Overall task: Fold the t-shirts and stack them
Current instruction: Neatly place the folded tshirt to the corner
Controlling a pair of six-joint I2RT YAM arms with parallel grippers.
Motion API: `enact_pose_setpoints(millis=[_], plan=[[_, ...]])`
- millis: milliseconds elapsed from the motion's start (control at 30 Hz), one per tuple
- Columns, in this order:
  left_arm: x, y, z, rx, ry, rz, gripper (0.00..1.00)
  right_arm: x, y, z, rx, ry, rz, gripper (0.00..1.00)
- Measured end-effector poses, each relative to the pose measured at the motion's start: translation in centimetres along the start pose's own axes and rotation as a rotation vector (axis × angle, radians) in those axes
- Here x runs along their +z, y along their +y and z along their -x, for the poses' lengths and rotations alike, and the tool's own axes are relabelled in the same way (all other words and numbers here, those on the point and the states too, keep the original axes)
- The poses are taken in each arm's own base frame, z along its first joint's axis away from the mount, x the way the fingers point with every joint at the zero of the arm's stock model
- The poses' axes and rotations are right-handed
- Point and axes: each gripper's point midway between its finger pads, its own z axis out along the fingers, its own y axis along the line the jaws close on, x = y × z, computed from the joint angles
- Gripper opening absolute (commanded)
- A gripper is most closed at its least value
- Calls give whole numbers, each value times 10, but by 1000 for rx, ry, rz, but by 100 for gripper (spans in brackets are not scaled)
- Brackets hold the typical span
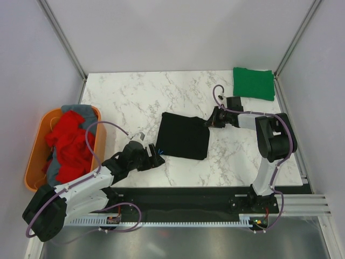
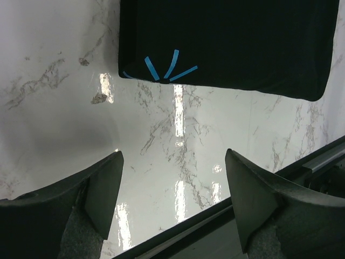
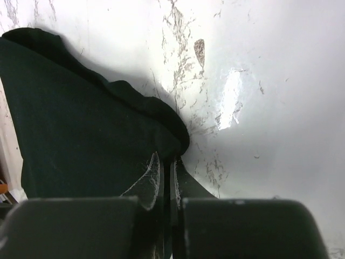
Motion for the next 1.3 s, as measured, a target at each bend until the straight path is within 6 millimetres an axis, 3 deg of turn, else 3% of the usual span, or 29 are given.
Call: enact_pose_setpoints(millis=[200,300,500,800,1000,1300], plan=[[0,-1,1,0,-6,-7,84,-10,-3,-1,23,34,-60,0],[-1,-1,0,0,-17,-21,84,-21,-5,12,14,36,-136,0],[-4,-1,5,-7,-54,-52,84,-53,0,85,-62,-86,-276,0],[-3,2,16,-41,-83,-64,84,-119,7,197,-217,-331,-515,0],[7,13,9,-61,-35,-23,83,-156,-8,239,-289,-427,-647,0],[16,6,15,-67,-4,-10,82,-192,-25,278,-394,-519,-714,0]])
